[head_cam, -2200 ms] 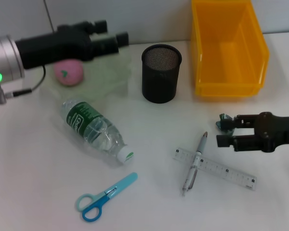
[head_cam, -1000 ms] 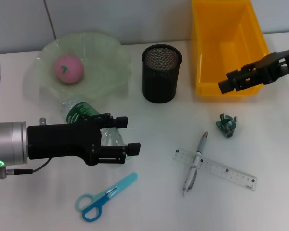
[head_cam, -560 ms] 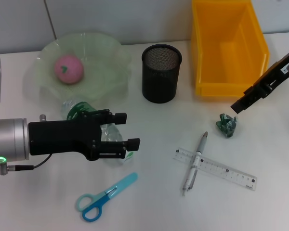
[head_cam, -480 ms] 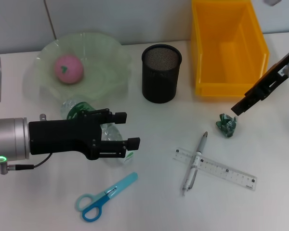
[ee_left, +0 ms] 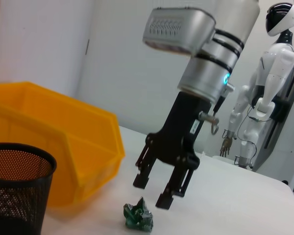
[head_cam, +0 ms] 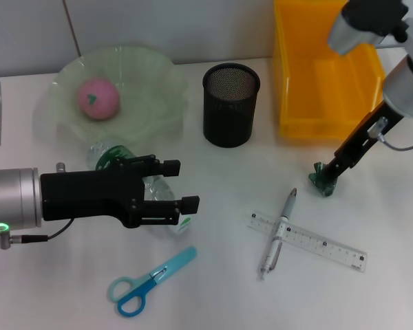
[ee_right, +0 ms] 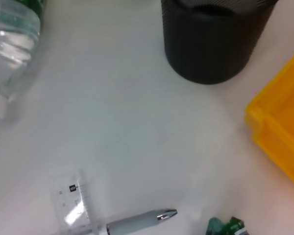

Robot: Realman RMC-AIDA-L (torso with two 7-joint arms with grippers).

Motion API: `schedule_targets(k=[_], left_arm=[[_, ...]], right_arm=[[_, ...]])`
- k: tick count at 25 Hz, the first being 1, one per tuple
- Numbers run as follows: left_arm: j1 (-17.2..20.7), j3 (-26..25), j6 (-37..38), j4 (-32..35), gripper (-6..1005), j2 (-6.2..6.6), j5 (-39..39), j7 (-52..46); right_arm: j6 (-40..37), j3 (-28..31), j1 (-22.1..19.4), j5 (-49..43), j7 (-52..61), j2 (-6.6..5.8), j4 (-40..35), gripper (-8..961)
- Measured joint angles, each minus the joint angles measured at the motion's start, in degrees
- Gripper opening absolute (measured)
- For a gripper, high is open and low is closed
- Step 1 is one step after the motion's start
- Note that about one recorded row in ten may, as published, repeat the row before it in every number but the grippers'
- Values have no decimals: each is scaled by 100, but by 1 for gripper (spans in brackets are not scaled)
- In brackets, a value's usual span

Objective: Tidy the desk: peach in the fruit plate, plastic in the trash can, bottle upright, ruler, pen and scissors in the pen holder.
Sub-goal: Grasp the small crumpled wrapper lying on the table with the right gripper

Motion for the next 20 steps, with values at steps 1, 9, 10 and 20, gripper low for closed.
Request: schedule_targets(k=[1, 9, 10, 20], left_arm=[[0, 0, 0, 0, 815, 0, 0, 0], [38, 0, 0, -8, 813, 23, 0, 0], [39, 0, 2, -9, 813, 24, 1, 0], [40, 1, 6, -9, 811, 28, 0, 0]], right_arm=[[0, 0, 0, 0, 0, 0, 0, 695], [513, -258, -18, -17, 13, 77, 304, 695], [577, -291, -18, -19, 15, 83, 358, 695], [806, -408, -18, -68, 15, 107, 563, 694]])
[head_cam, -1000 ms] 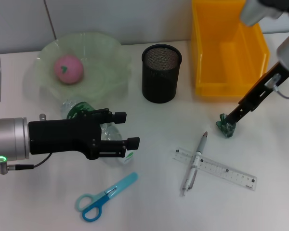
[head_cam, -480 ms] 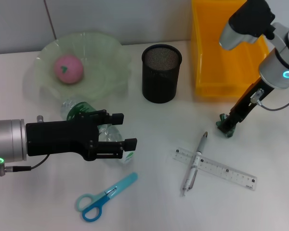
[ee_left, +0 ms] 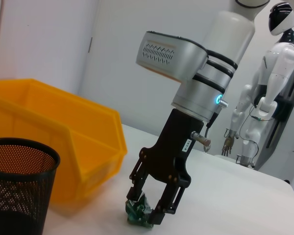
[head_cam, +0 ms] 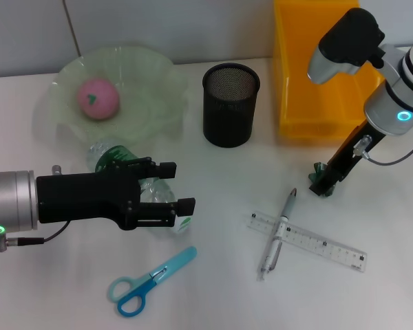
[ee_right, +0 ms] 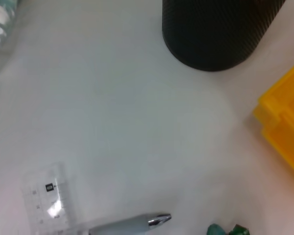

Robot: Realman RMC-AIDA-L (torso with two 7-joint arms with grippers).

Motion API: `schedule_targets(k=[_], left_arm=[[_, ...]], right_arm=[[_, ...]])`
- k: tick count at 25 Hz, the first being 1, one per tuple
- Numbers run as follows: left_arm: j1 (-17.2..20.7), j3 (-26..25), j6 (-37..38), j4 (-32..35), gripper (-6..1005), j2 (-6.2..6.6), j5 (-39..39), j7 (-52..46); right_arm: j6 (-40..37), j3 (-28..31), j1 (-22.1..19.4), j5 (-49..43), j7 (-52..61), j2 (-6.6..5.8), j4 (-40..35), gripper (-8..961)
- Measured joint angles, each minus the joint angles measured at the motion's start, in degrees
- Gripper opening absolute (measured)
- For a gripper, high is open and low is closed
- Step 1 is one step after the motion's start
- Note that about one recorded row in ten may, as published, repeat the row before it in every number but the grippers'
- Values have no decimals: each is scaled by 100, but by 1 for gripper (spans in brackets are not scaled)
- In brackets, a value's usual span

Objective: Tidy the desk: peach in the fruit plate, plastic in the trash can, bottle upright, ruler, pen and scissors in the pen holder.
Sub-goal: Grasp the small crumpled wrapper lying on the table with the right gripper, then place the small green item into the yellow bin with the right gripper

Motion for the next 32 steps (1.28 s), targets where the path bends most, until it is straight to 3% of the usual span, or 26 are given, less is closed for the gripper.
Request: schedule_targets(k=[9, 19, 27, 29, 32], left_arm=[[0, 0, 3, 0, 809, -6, 0, 0], [0, -6, 12, -2, 806, -6, -19, -10], [0, -9, 12, 35, 804, 2, -37, -34], [0, -9, 11, 40, 804, 6, -38, -45], [-1, -9, 12, 44, 803, 15, -40, -53]], right_arm=[[106, -2, 1, -45, 0, 9, 97, 694], [161, -1, 6, -87, 15, 40, 46, 624], [-323, 98, -16, -60, 31, 41, -360, 314], [-323, 98, -16, -60, 31, 41, -360, 300], [-833, 126, -138, -37, 97, 57, -988, 280]])
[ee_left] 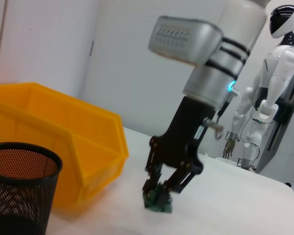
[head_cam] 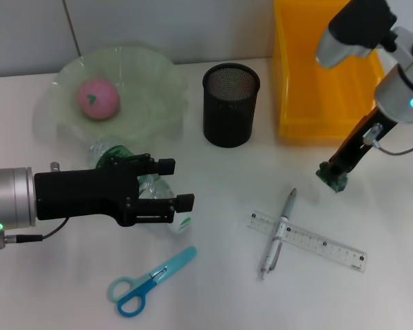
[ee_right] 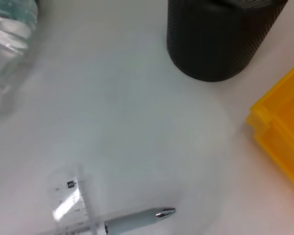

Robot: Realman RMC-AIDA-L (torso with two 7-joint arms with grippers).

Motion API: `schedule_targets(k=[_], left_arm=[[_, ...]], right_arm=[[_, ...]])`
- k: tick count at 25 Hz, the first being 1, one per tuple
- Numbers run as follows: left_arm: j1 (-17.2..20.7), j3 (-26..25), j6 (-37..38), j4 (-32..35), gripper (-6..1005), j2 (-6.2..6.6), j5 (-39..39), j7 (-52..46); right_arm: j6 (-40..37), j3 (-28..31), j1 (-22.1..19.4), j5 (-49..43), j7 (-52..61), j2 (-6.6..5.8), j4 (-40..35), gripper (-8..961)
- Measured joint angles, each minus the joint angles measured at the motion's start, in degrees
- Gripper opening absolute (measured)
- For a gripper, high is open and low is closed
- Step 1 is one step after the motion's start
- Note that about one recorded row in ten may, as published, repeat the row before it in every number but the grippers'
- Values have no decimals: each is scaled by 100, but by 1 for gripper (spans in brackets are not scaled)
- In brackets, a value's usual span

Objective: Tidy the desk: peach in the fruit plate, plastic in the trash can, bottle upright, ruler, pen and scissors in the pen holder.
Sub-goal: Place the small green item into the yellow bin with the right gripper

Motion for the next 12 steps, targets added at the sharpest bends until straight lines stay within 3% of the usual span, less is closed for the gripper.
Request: schedule_targets(k=[7, 12], left_arm=[[0, 0, 13, 9, 801, 4, -2, 18], [0, 0, 40, 9, 800, 11, -5, 21]], right_arm=[[-859, 481, -104, 88, 171, 8, -1342, 275], [-776, 955, -100, 94, 263, -46, -1926, 277]])
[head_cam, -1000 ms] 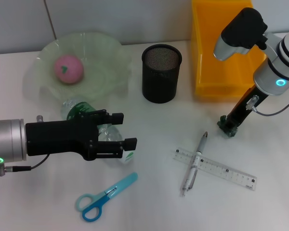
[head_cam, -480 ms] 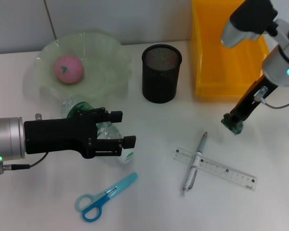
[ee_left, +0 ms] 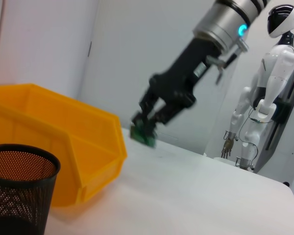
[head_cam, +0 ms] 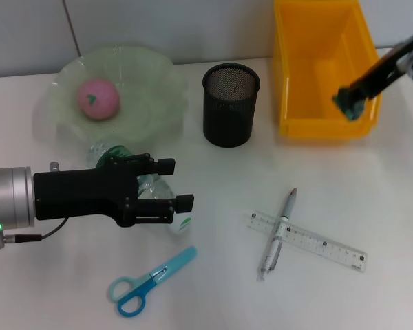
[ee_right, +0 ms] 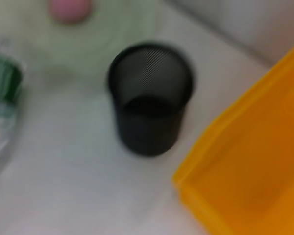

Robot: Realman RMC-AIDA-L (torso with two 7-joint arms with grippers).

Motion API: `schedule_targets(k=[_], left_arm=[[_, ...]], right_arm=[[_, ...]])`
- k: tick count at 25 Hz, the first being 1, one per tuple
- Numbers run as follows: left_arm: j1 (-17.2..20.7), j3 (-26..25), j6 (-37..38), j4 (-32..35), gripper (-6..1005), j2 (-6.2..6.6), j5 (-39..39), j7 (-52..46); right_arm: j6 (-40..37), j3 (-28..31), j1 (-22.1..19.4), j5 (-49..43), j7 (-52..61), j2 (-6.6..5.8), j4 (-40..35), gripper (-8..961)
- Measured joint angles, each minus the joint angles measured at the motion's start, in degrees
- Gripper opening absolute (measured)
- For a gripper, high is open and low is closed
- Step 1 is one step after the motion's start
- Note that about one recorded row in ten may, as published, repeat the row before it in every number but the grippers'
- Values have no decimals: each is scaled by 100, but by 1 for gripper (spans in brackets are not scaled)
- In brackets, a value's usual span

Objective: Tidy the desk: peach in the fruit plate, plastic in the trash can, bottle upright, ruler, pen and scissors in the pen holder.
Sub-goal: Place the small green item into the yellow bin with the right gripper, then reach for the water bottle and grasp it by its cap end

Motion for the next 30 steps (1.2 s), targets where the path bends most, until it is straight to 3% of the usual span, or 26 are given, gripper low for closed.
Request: schedule_targets(k=[5, 16, 18, 24, 30], left_arm=[[0, 0, 12, -5, 799, 0, 0, 14], [0, -35, 16, -25, 796, -14, -6, 32], [0, -35, 18, -30, 795, -14, -7, 32], [0, -35, 21, -39, 794, -8, 3, 32], [1, -35, 26, -39, 792, -12, 18, 32]], right_arm=[[709, 146, -4, 14, -16, -18, 36, 280], [2828, 69, 23, 90, -233, -22, 1405, 288], [2984, 68, 24, 154, -244, -21, 1470, 463], [3115, 97, -43, 378, -253, -26, 1471, 686], [3053, 108, -382, 1298, -483, -41, 1165, 726]])
